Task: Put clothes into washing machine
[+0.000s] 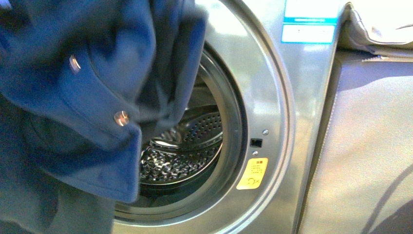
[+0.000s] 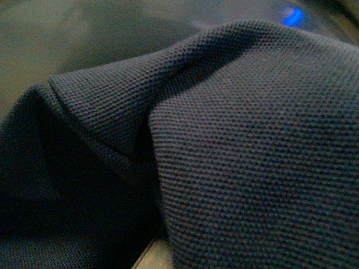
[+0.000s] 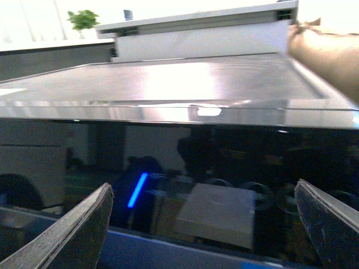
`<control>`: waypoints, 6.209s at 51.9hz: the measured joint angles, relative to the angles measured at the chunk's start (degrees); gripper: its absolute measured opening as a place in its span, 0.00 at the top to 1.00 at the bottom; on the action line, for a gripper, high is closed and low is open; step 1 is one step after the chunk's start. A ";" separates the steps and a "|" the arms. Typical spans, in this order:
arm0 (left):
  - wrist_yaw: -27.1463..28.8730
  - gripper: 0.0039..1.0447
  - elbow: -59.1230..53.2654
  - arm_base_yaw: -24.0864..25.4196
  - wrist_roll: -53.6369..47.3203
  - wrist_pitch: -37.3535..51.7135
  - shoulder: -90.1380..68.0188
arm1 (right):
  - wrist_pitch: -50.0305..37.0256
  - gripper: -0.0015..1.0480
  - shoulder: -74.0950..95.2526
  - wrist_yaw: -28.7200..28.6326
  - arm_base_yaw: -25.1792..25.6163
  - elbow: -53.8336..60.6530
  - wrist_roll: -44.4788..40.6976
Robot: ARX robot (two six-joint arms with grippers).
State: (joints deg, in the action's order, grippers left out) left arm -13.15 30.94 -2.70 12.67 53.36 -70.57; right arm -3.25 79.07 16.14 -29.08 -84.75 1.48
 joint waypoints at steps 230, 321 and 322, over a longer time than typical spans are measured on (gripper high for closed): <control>17.27 0.06 55.23 -3.58 -11.56 -2.54 -67.93 | 3.21 0.98 -78.82 -16.06 28.96 84.43 -1.46; 18.14 0.97 -20.76 -2.54 -12.63 -18.45 25.35 | 3.21 0.07 -78.82 -16.06 28.96 84.43 -1.49; 17.99 0.97 -21.20 -2.38 -12.63 -18.60 25.90 | 3.21 0.07 -78.82 -16.06 28.96 84.43 -1.46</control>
State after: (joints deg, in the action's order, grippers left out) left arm 4.84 9.74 -5.08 0.03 34.76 -44.66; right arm -0.03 0.25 0.08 -0.12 -0.32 0.01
